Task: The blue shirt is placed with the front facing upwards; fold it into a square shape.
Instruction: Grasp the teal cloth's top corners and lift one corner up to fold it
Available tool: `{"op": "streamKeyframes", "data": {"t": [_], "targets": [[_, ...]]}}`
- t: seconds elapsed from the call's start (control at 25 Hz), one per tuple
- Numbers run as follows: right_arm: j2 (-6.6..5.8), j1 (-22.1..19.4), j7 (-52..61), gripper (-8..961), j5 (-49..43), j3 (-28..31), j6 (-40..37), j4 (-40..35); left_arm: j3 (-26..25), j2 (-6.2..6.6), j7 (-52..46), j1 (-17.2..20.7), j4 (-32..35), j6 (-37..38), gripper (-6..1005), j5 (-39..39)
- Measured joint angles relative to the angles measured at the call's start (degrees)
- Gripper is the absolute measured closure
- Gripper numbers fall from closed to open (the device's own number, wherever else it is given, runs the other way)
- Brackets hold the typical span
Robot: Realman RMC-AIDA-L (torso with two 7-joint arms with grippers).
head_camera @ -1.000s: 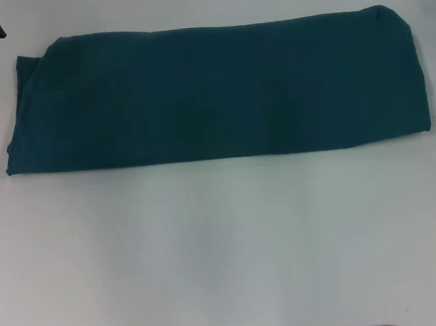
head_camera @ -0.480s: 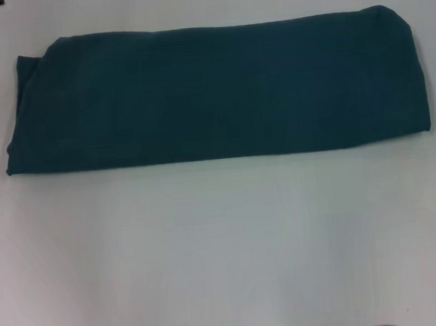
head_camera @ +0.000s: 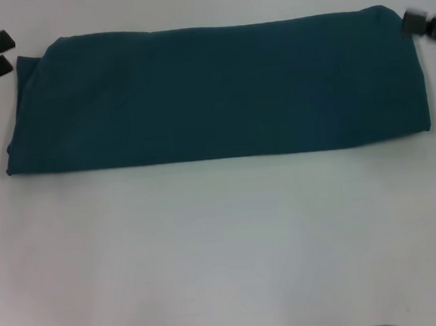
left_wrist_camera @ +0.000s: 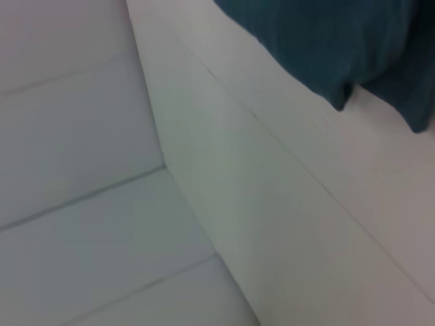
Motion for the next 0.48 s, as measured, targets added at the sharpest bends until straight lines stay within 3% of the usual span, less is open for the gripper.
{"op": "streamKeyframes", "data": {"t": [0.28,0.48], "targets": [[-0.30,4.0,1.8,26,-10.6,-3.9,3.8,-1.3,2.5,0.85,4.4,-0.4,3.4,0.8,518,0.7],[0.23,4.7,1.6,28,-11.2,-3.7,3.6,-1.3,2.7,1.23,5.5,0.1,3.8,0.8,519,1.5]]}}
